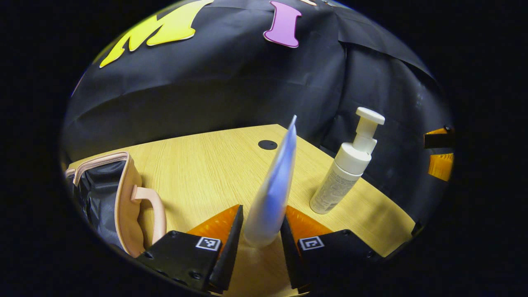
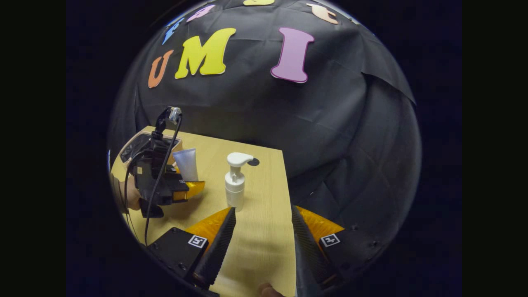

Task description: First open the suitcase, pack the skin care products into it, and then close the suitcase.

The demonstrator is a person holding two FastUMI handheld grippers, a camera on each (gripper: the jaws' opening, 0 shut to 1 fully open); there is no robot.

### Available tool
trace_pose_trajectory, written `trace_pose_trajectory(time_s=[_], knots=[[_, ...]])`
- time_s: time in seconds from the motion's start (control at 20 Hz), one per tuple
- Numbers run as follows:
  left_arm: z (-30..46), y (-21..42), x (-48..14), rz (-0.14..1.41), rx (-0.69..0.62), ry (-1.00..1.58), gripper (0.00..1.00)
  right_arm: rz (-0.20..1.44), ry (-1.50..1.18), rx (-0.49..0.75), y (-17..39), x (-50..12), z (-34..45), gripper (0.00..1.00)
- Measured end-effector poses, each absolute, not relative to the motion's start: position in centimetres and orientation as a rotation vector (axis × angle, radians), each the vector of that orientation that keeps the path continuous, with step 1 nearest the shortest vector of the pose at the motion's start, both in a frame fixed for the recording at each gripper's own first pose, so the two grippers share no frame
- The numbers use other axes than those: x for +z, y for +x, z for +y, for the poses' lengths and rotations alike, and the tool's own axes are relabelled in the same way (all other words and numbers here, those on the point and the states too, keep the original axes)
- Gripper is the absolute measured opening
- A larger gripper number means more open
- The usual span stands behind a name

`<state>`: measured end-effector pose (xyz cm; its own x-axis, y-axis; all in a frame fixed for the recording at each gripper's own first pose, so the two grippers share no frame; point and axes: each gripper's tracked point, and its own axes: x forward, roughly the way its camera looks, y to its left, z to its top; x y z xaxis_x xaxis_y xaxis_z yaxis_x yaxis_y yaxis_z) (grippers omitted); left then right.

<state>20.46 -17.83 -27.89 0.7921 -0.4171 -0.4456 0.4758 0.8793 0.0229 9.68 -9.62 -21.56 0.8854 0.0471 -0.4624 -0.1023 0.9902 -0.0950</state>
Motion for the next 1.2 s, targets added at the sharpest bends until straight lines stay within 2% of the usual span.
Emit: trace_pose_trajectory(time_s=[0.05, 0.1, 0.15, 0.2, 0.25, 0.3, 0.35, 0.7, 0.9, 0.95, 1.05, 1.1, 1.2], knots=[[-17.7, 20.6, -27.8, 0.444, -0.477, 0.14, 0.58, 0.475, -0.116, 0.088, 10.1, -21.6, -9.3, 0.81], [-17.8, 20.4, -27.9, 0.45, -0.477, 0.145, 0.54, 0.471, -0.113, 0.096, 10.5, -21.5, -9.0, 0.82], [-17.7, 20.2, -27.9, 0.458, -0.47, 0.151, 0.45, 0.464, -0.108, 0.109, 11.0, -21.3, -8.5, 0.82], [-17.6, 19.7, -27.8, 0.474, -0.47, 0.141, 0.42, 0.454, -0.098, 0.126, 11.5, -21.1, -7.8, 0.81], [-17.5, 19.1, -27.6, 0.484, -0.466, 0.125, 0.5, 0.449, -0.087, 0.147, 12.0, -20.9, -7.0, 0.81], [-17.3, 18.4, -27.1, 0.49, -0.469, 0.108, 0.49, 0.446, -0.083, 0.162, 12.6, -21.0, -6.4, 0.81], [-17.1, 17.6, -26.3, 0.488, -0.462, 0.091, 0.42, 0.446, -0.085, 0.172, 13.2, -21.3, -6.0, 0.81], [-12.5, 10.1, -19.3, 0.453, -0.403, 0.071, 0.42, 0.466, -0.021, 0.178, 18.2, -24.8, -3.2, 0.81], [-6.7, 6.0, -16.9, 0.477, -0.286, 0.069, 0.42, 0.51, 0.021, 0.155, 20.0, -28.4, -2.6, 0.8], [-4.8, 5.1, -16.4, 0.482, -0.249, 0.058, 0.42, 0.513, 0.043, 0.172, 20.5, -28.8, -2.1, 0.79], [-1.8, 4.0, -15.6, 0.497, -0.17, 0.039, 0.42, 0.509, 0.071, 0.155, 21.0, -29.5, -2.1, 0.68], [-0.4, 3.5, -15.1, 0.501, -0.134, 0.033, 0.42, 0.496, 0.082, 0.141, 21.5, -29.4, -2.2, 0.58], [1.7, 3.2, -14.7, 0.498, -0.08, 0.014, 0.42, 0.482, 0.081, 0.126, 21.5, -29.4, -2.2, 0.52]])
